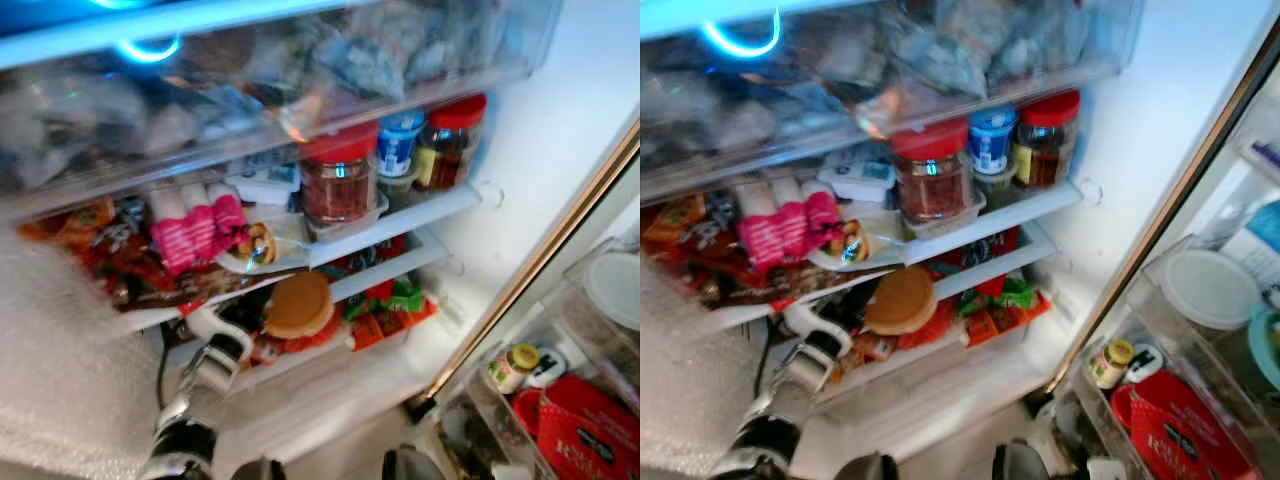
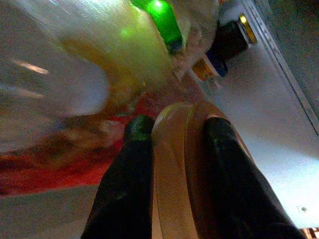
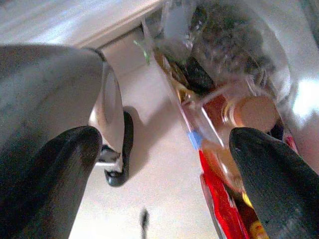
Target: Restocking fridge
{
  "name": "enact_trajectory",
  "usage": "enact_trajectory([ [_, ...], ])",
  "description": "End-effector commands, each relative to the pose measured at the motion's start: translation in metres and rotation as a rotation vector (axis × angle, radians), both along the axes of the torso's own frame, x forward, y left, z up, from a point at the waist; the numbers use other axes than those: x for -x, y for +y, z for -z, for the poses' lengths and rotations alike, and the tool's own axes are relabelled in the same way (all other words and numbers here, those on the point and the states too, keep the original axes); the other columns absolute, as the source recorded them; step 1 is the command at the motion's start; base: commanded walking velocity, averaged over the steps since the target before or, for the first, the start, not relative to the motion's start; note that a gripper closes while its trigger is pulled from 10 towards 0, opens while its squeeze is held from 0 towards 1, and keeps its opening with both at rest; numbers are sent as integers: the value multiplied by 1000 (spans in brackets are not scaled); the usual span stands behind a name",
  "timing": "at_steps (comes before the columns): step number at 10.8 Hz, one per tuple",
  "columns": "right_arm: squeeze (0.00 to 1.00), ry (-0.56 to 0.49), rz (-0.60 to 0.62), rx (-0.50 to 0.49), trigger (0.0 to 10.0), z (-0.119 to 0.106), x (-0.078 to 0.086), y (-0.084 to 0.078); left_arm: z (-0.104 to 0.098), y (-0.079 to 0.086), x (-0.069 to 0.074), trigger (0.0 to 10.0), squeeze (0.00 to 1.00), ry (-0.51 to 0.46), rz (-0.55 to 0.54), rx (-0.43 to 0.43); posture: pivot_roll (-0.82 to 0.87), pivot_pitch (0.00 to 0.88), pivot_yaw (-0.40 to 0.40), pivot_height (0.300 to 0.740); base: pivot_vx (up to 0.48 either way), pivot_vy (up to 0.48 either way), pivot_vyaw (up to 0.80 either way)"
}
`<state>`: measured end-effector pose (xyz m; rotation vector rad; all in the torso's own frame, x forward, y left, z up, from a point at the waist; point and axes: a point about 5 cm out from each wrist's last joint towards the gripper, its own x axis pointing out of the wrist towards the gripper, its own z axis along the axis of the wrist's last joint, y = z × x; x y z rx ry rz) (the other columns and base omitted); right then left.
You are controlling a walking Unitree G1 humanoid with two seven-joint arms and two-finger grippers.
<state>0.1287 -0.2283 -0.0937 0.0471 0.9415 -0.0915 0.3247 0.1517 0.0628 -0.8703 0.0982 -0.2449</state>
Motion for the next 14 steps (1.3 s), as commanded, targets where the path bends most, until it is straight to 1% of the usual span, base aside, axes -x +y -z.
enact_trajectory([
  [1, 0, 15, 5, 5, 10000, 2, 7, -2, 1, -1, -2, 10000, 0, 11, -7, -24, -130, 110, 4, 655, 0, 0, 0],
  [2, 0, 15, 5, 5, 10000, 2, 7, -2, 1, 0, -4, 10000, 0, 24, -34, -27, -131, 110, 1, 655, 0, 0, 0],
  [3, 0, 16, 1, 7, 10000, 2, 7, -2, 2, 4, -6, 10000, 0, 41, -87, -35, -136, 112, -1, 655, 0, 0, 0],
  [5, 0, 16, -4, 10, 10000, 2, 8, -3, 8, 11, -8, 10000, 0, 100, -178, -36, -152, 118, -5, 655, 0, 0, 0],
  [8, 0, 14, -3, 20, 10000, 2, 10, -4, 2, 9, -17, 10000, 0, 117, -244, -80, -181, 125, -10, 655, 0, 0, 0],
  [9, 0, 13, -3, 22, 10000, 2, 10, -5, 0, 13, -21, 10000, 0, 146, -299, -43, -198, 125, -12, 655, 0, 0, 0],
  [12, 0, 10, 5, 27, 10000, 1, 11, -6, -9, 14, -29, 10000, 0, 161, -350, -43, -218, 130, -12, 655, 0, 0, 0],
  [14, 0, 12, 4, 27, 10000, 2, 12, -6, 1, 18, -25, 10000, 0, 260, -420, 34, -228, 136, -18, 655, 0, 0, 0],
])
